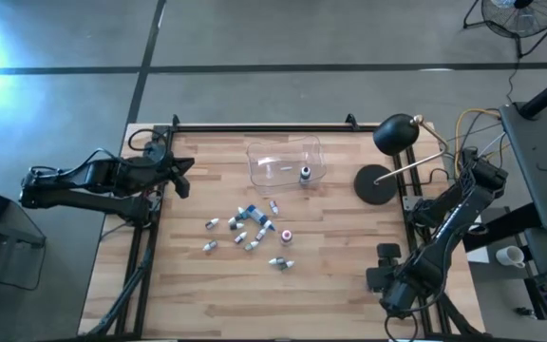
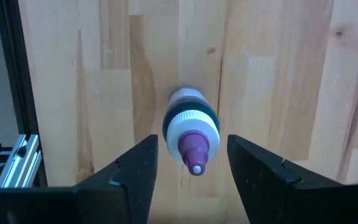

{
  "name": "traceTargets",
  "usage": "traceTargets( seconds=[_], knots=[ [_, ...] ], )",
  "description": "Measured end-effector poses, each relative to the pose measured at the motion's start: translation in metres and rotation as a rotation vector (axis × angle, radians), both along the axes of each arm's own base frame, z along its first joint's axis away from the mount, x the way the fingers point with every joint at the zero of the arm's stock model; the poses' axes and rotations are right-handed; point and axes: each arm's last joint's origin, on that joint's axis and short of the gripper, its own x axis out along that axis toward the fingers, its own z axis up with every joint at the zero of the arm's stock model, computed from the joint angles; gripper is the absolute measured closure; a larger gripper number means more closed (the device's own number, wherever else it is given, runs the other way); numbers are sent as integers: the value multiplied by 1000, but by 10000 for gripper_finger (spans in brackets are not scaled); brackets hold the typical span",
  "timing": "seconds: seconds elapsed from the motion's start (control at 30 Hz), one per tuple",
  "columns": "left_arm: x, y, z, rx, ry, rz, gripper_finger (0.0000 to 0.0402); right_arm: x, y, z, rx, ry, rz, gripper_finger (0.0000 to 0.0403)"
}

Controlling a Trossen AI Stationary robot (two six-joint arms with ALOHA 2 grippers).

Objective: Pick & Place food coloring
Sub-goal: Put the large purple food coloring bottle into the transparent bin

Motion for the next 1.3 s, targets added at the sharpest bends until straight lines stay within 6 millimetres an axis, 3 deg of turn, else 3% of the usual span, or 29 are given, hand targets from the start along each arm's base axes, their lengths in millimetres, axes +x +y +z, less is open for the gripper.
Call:
traceTargets(
  seconds=[0.77,1.0,1.3],
  knots=[
    [0,0,0,0,0,0,402,3,3,-4,23,-19,-4,279],
    [0,0,0,-1,0,-2,402,5,5,-12,4,1,-52,269],
    [0,0,0,-2,-1,-4,402,13,-11,-10,-28,40,-181,294]
  ],
)
